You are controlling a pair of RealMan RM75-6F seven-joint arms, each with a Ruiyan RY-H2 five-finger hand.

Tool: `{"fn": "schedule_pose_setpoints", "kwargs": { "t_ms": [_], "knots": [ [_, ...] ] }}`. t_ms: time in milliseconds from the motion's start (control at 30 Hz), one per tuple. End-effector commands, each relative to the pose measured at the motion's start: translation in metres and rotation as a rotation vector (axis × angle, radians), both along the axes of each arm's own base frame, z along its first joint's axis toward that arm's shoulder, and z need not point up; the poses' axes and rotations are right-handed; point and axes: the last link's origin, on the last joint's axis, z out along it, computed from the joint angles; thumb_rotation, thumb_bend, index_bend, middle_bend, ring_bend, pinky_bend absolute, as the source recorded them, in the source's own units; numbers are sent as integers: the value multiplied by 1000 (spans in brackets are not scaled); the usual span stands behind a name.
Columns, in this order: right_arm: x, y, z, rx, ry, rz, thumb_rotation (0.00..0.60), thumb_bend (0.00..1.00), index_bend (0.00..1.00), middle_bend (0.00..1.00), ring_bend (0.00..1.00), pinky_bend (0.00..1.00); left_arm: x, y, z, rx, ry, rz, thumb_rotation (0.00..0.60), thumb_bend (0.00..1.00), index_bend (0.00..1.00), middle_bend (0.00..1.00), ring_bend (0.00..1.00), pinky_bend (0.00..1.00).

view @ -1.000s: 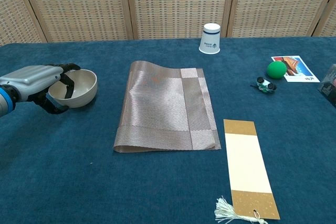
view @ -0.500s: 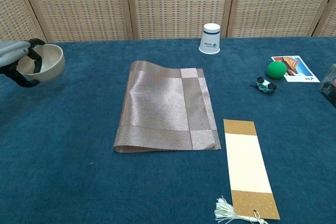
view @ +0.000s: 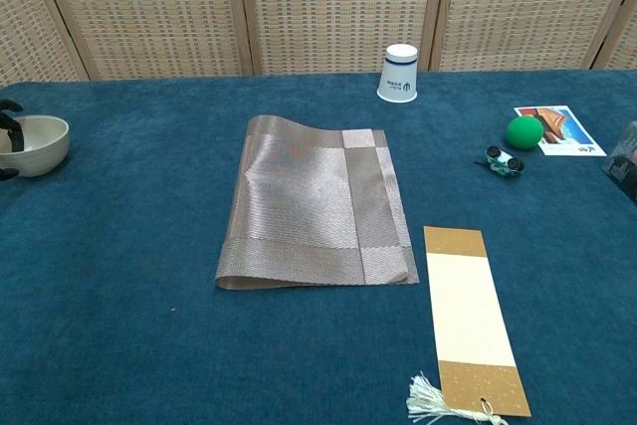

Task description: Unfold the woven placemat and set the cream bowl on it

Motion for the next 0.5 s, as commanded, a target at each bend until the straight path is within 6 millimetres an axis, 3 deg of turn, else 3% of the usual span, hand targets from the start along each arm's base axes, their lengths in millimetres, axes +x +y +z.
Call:
{"fn": "schedule_pose_setpoints", "kwargs": {
  "t_ms": [33,233,367,433,500],
  "knots": [
    [0,0,0,0,-1,0,600,0,63,0,0,0,1,-2,4,7,-18,-7,600,125,0,0,0,0],
    [1,0,2,-1,-13,8,600,0,63,0,0,0,34,-13,34,103,-94,-192,600,111,0,0,0,0],
    [2,1,4,-4,-22,12,600,0,63,0,0,0,80,-35,48,90,-133,-415,600,112,2,0,0,0],
    [2,1,5,-5,-26,13,600,0,63,0,0,0,104,-46,48,47,-145,-513,600,119,52,0,0,0],
    [3,1,7,-8,-31,16,600,0,63,0,0,0,133,-57,41,-27,-148,-619,600,194,176,0,0,0]
  ]
}}
